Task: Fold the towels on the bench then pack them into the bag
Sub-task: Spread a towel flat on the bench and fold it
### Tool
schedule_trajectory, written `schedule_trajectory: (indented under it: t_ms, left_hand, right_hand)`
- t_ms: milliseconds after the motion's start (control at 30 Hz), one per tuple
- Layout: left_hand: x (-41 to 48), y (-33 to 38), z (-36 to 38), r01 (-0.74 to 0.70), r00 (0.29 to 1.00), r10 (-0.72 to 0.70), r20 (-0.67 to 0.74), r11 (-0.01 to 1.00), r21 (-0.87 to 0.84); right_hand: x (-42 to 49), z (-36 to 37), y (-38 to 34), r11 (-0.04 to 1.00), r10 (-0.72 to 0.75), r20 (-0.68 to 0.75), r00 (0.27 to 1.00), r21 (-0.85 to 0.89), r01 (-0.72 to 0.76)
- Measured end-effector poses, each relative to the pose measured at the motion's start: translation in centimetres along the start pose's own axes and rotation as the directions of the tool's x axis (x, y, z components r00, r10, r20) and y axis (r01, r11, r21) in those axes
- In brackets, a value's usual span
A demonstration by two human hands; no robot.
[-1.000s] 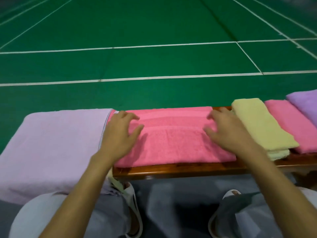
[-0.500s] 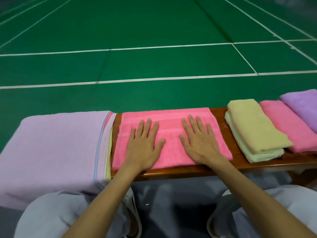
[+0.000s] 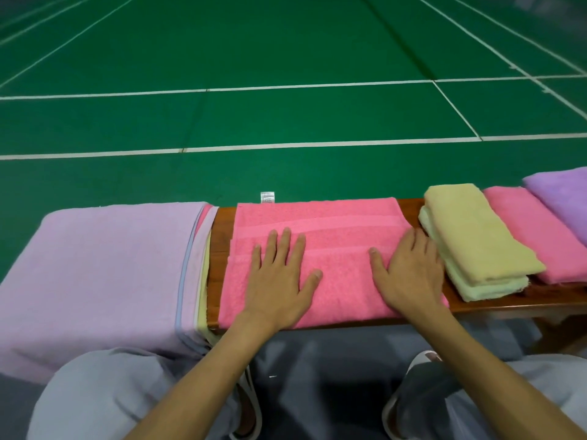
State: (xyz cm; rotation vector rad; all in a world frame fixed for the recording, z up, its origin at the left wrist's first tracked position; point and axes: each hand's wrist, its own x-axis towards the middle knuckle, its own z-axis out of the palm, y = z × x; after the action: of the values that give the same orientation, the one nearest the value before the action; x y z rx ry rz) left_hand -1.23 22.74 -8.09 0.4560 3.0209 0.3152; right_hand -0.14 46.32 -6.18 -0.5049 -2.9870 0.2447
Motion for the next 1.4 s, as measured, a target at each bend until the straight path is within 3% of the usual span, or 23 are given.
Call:
schedule_trajectory:
  t_ms: [100,200,400,467,567,667,733,800,833,867,900,967,1000,1033,1100,1167,1267,1333,1400]
  left_hand:
    - [0.1,1.0,-0.4,0.024,0.999,-0.025,-0.031,0.998,-0.051]
    - [0.5,2.0,-0.1,-0.012,0.998,0.008,-0.058,0.997,-0.073]
    - [1.5,2.7,0.7,0.007,1.0,-0.007,-0.006,1.0,-0.006]
    - [1.6,2.9,0.7,0.009,1.0,-0.009,-0.002,1.0,-0.02]
    - [1.8,3.3,0.7,0.014,1.0,-0.015,-0.003,0.998,-0.056]
    - [2.2,3.8,0.6,0.001,1.0,-0.002,-0.004,0.995,-0.097]
    - [2.1,4.2,0.1,-0.022,1.0,0.02,-0.01,0.978,-0.21]
    - [2.2,4.6,-0.9,-0.029,1.0,0.024,-0.017,0.871,-0.49]
    - [2.4,5.0,-1.5,-0.009,1.0,0.01,-0.002,0.748,-0.664]
    - [2.7,5.5,-2.2,0.037,0.999,-0.018,0.032,0.549,-0.835]
    - [3.1,5.9,-2.9,0.094,0.995,-0.05,0.083,0.29,-0.952]
    - [4.1,6.0,-4.5,0.227,0.966,-0.069,0.249,-0.235,-0.945]
    - [4.5,5.3,-5.0,0.267,0.952,-0.032,0.305,-0.404,-0.875]
    - [4.6,4.4,-5.7,0.279,0.945,-0.007,0.327,-0.503,-0.818]
    - [4.8,1.8,-6.4,0.27,0.935,-0.015,0.354,-0.616,-0.74]
    - [4.9,-0.7,-6.4,0.313,0.913,0.002,0.409,-0.645,-0.697]
    - [4.9,-2.4,-6.2,0.38,0.887,0.0,0.461,-0.566,-0.732]
    - [5.1,-2.8,-6.1,0.43,0.867,0.001,0.499,-0.509,-0.746]
    - [5.2,-3.3,-6.2,0.452,0.865,-0.061,0.499,-0.341,-0.825]
  right_hand:
    - [0.5,-1.8,0.5,0.998,0.056,-0.013,0.998,0.014,-0.055]
    - [1.6,-3.3,1.7,0.983,0.112,0.205,0.972,0.121,-0.139]
    - [2.3,-4.6,1.9,0.947,0.014,0.324,0.946,0.299,-0.116]
    - [2.7,-5.0,2.2,0.852,-0.029,0.322,0.946,0.504,-0.145]
    - [3.2,-5.8,3.2,0.572,-0.163,0.413,0.896,0.78,-0.255]
    - [3.5,-5.7,4.2,0.373,-0.262,0.356,0.897,0.895,-0.246]
    - [3.6,-5.4,4.0,0.309,-0.292,0.298,0.909,0.929,-0.205]
    - [3.6,-5.6,3.2,0.334,-0.303,0.213,0.929,0.937,-0.106]
    - [3.6,-5.8,2.4,0.392,-0.314,0.17,0.934,0.919,-0.036]
    - [3.6,-6.1,1.5,0.456,-0.35,0.129,0.928,0.888,0.049]
    - [3.5,-6.2,0.2,0.517,-0.396,0.094,0.913,0.845,0.137]
    - [2.8,-6.6,-3.4,0.59,-0.52,0.083,0.85,0.754,0.288]
    - [2.1,-6.6,-5.5,0.623,-0.571,0.101,0.815,0.7,0.35]
    - [1.4,-6.4,-7.6,0.65,-0.609,0.118,0.784,0.641,0.408]
    - [-0.3,-5.4,-11.2,0.665,-0.675,0.13,0.726,0.533,0.523]
    - [-1.7,-3.9,-13.2,0.668,-0.716,0.151,0.681,0.431,0.607]
    - [-3.0,-2.0,-13.4,0.652,-0.741,0.122,0.66,0.361,0.666]
    - [-3.6,-1.5,-12.5,0.605,-0.764,0.056,0.642,0.408,0.684]
    - [-4.2,-1.1,-11.6,0.503,-0.797,-0.038,0.603,0.511,0.697]
